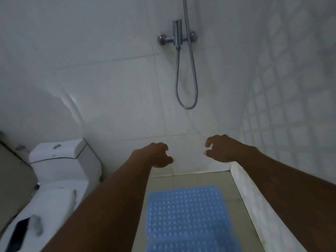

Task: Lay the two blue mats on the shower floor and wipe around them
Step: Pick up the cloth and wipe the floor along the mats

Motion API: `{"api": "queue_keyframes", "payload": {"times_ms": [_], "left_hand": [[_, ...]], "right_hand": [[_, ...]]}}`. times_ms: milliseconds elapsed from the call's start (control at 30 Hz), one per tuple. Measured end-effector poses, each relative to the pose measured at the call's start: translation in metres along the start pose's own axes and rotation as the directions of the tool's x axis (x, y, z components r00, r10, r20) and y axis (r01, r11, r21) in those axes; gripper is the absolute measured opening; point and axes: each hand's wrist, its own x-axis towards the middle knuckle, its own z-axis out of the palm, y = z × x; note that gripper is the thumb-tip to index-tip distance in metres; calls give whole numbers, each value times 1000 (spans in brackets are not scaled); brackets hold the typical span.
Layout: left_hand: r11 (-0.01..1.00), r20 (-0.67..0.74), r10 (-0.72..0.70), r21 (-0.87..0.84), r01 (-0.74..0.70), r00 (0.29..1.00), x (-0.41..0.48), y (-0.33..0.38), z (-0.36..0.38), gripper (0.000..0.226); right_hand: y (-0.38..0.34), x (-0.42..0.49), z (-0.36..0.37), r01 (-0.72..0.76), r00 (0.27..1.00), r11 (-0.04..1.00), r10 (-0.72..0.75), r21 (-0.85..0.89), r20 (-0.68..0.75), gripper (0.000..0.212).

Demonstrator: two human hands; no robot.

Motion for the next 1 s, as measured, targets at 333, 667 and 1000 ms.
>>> {"api": "queue_keyframes", "payload": {"times_ms": [333,667,1000], "left_hand": [[979,-87,175,-89,-182,981,-55,108,-116,60],[820,-125,568,-4,-573,814,-21,221,-169,59],[269,142,948,129,-955,286,-146,354,-150,54]], "right_hand": [[7,-93,-153,-45,977,989,74,144,-200,28],[48,-181,-189,-207,855,941,307,269,-418,28],[10,-378,-158,-695,428,598,790,399,-438,35]]}}
